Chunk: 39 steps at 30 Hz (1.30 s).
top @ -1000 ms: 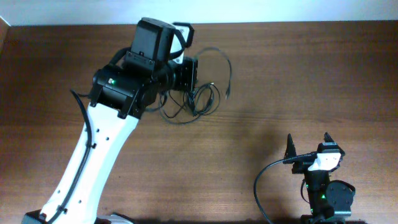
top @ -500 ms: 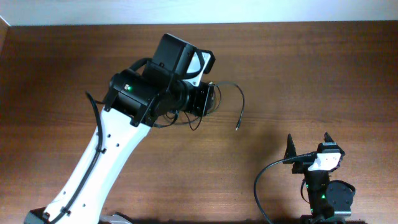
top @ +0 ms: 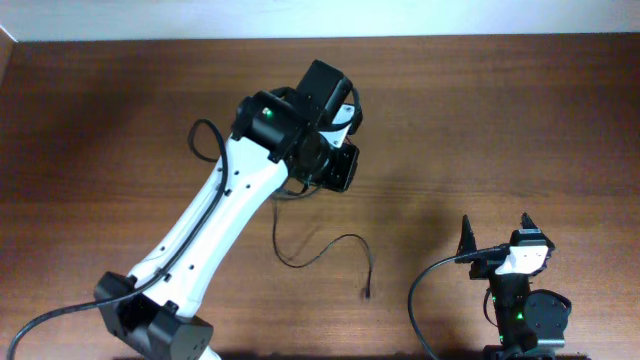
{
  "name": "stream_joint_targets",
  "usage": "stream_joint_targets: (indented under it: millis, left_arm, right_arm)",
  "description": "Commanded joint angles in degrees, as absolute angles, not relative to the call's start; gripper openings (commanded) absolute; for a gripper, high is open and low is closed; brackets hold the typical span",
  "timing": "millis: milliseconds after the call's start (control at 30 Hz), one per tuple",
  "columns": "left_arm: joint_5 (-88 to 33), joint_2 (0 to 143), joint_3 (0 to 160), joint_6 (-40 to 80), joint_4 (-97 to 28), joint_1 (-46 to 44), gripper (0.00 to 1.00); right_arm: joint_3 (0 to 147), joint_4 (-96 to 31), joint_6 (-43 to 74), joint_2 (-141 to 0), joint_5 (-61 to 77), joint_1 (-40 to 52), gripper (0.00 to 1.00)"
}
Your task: Untangle cables
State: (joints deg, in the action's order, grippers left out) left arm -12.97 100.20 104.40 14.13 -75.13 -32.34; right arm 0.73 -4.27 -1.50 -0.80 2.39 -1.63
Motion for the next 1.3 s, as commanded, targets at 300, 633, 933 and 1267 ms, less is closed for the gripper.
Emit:
stream_joint_targets:
  millis: [300, 633, 933, 1267]
  left_arm:
    - [8.6, 101.93, 105.06, 14.06, -72.71, -21.87, 0.51]
    - [9.13, 111.96, 105.03, 14.06, -71.53, -21.39, 0.42]
    - [10.79, 119.11, 105.06, 18.83, -70.04, -21.04, 0.38]
    - [15.9, 123.9, 105.03, 18.81, -67.51, -20.91, 0.4]
  right_arm:
    - [0.32, -4.47, -1.26, -0.36, 2.09, -1.91, 0.98]
    - [0.32, -4.45, -1.26, -0.36, 2.09, -1.91, 0.98]
    - [0.32, -4.45, -1.26, -0.36, 2.09, -1.91, 0.98]
    - [0.32, -4.47, -1.26, -0.36, 2.09, -1.91, 0.98]
